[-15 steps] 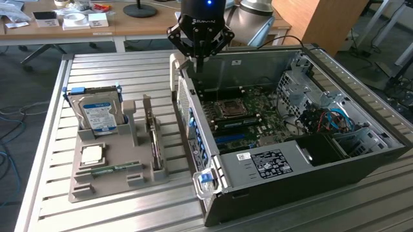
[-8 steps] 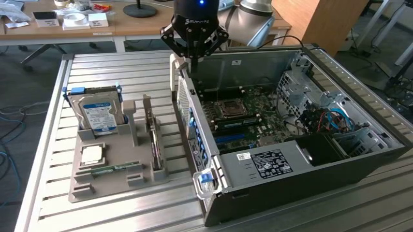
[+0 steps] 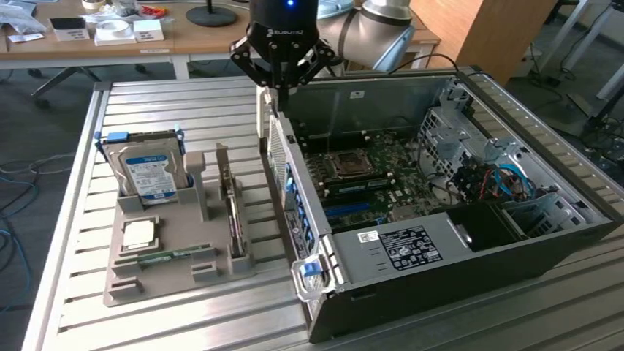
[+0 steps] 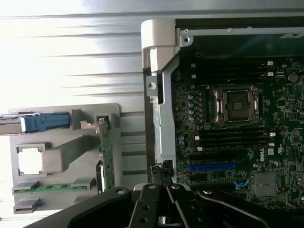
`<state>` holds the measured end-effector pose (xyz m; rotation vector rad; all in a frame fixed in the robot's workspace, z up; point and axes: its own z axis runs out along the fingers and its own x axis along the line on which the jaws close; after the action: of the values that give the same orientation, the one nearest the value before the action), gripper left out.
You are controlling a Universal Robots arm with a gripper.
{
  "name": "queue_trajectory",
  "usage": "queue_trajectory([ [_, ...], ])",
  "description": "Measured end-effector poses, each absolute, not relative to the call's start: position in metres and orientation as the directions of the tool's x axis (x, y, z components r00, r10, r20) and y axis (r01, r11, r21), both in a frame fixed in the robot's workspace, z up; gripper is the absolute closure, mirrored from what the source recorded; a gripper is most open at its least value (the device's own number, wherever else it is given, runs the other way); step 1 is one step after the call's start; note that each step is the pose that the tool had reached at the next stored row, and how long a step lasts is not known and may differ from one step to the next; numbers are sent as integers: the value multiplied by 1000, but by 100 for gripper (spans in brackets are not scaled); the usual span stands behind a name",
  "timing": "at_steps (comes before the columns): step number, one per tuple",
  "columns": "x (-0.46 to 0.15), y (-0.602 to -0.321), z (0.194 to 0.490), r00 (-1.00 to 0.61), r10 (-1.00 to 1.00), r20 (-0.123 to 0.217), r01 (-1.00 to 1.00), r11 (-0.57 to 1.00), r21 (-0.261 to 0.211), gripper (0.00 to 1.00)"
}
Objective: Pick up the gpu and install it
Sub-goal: 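Reach for the gpu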
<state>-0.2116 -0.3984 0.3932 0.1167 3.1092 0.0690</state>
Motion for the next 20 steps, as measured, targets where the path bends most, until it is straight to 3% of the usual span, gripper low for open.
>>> queue_trajectory([
  [20, -249, -398, 393, -997, 75, -30, 74, 996, 46, 89],
])
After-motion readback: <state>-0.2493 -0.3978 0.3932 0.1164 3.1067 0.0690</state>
